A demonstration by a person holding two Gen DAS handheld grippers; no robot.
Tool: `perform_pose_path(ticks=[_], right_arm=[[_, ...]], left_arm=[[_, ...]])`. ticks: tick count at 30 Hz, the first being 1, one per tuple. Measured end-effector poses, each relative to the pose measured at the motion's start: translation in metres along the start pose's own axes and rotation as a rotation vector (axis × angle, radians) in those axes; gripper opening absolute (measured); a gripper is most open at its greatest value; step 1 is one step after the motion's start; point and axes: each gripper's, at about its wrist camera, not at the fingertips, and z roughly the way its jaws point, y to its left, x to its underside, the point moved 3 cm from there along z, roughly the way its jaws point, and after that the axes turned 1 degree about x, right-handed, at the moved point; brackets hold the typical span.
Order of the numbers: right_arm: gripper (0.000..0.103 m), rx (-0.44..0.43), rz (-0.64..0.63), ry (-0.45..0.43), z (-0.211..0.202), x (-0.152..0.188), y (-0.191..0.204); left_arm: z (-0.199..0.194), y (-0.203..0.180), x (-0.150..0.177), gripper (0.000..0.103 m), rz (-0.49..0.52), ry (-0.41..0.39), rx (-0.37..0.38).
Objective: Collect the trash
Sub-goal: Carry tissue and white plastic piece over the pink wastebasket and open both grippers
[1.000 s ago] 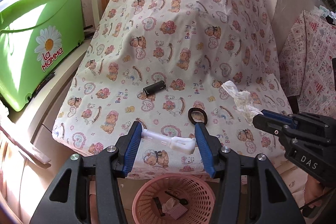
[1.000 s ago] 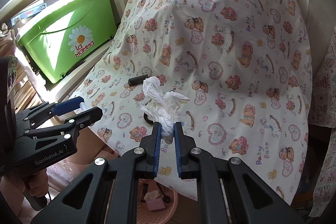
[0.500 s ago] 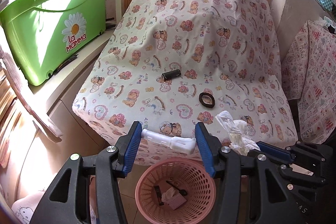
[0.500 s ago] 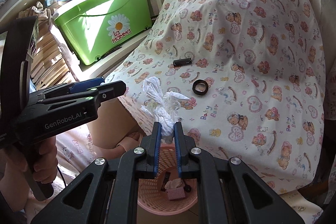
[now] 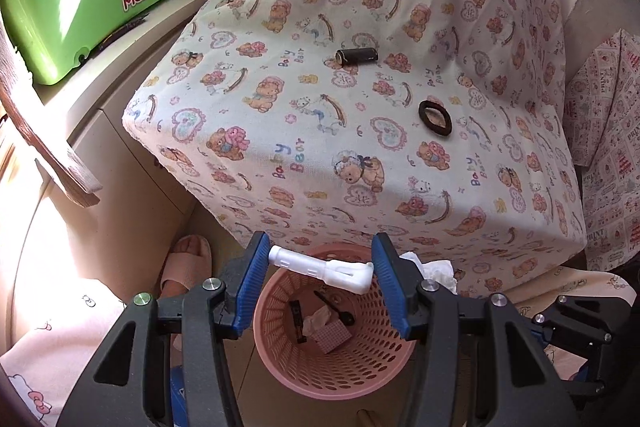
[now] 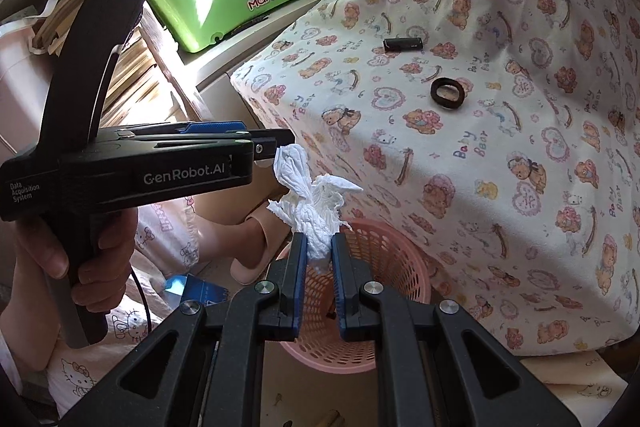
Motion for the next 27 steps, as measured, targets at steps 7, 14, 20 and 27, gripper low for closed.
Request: perform_pose_path(ticks=[7,14,20,27], right_arm=[[0.013,-0.012,0.016,0.141,0.038,0.016,0.001],[0.013,0.04,0.045,0.279,0.085,0.036,-0.008],[0.013,0.082,0.06,0.375,0.124,0.054,-0.016],[0.013,0.099,0.086,0.431,0.147,0.067,-0.024]], left_arm=[[0.033,0.008,0.014,0.051,-0.037,0.119,0.007],[0.069,0.017,0.033,0.051,-0.097,0.217,-0.024],[0.101,0.023,0.048,0.052,-0.125,0.318,-0.047],[0.127,0.028,0.061,0.052,-0.153,0.395,-0.052]])
